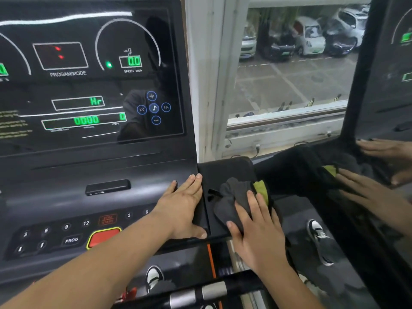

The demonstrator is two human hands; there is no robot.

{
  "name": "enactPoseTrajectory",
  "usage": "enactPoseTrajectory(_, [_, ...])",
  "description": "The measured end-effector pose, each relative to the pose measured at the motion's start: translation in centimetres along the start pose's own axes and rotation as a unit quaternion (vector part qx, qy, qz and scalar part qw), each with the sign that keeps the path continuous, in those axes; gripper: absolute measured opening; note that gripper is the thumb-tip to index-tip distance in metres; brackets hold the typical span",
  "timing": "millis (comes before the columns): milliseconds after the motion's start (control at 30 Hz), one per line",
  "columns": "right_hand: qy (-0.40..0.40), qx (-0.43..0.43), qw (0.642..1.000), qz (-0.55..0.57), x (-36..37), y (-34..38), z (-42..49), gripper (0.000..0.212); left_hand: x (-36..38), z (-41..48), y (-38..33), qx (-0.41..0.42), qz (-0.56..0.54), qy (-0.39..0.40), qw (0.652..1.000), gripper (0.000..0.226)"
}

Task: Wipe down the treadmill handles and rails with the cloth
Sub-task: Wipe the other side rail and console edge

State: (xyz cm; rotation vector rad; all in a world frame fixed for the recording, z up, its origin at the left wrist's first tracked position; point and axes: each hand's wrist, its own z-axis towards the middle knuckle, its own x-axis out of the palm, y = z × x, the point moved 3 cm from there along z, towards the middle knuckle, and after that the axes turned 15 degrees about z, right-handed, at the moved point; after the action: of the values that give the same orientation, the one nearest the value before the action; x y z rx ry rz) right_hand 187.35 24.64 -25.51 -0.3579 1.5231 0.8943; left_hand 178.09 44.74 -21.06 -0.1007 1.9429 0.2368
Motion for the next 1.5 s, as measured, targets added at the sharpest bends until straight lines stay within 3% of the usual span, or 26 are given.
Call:
enactPoseTrajectory(200, [0.035,0.024,0.996,0.076,-1.3,-0.3,4.8,0.04,-0.2,0.1,0.0,-0.002,-0.001,0.004,1.0,0.13])
enactPoseTrajectory(333, [0.173,0.12,0.974,0.08,-2.3,0.8,6.9,0.038,-0.2,0.2,0.0,-0.002,0.0,0.006,1.0,0.132])
enactPoseTrajectory(533, [0.056,0.064,0.996,0.034,0.1,4.2,4.6,0.033,-0.3,0.0,-0.2,-0.003,-0.007,0.009,1.0,0.131])
enactPoseTrajectory(700, [0.027,0.023,0.999,0.025,0.7,3.9,3.7,0.036,-0.1,-0.1,-0.3,-0.004,-0.008,0.008,1.0,0.13])
enactPoseTrajectory(833, [0.15,0.048,0.987,0.023,-0.1,4.6,5.8,0.045,-0.3,-0.1,-0.3,-0.003,-0.011,0.015,1.0,0.129])
enactPoseTrajectory(1033, [0.246,0.081,0.965,0.032,-1.1,5.0,9.0,0.046,-0.5,0.0,-0.4,-0.002,-0.007,0.028,1.0,0.128])
enactPoseTrajectory(1267, [0.144,0.018,0.989,0.026,-1.1,4.4,5.1,0.044,-0.6,-0.1,-0.3,-0.011,0.006,0.034,0.999,0.129])
enactPoseTrajectory(1500, [0.132,0.078,0.987,0.038,-2.7,1.8,1.7,0.053,-0.8,0.0,-0.8,-0.017,0.016,0.044,0.999,0.129])
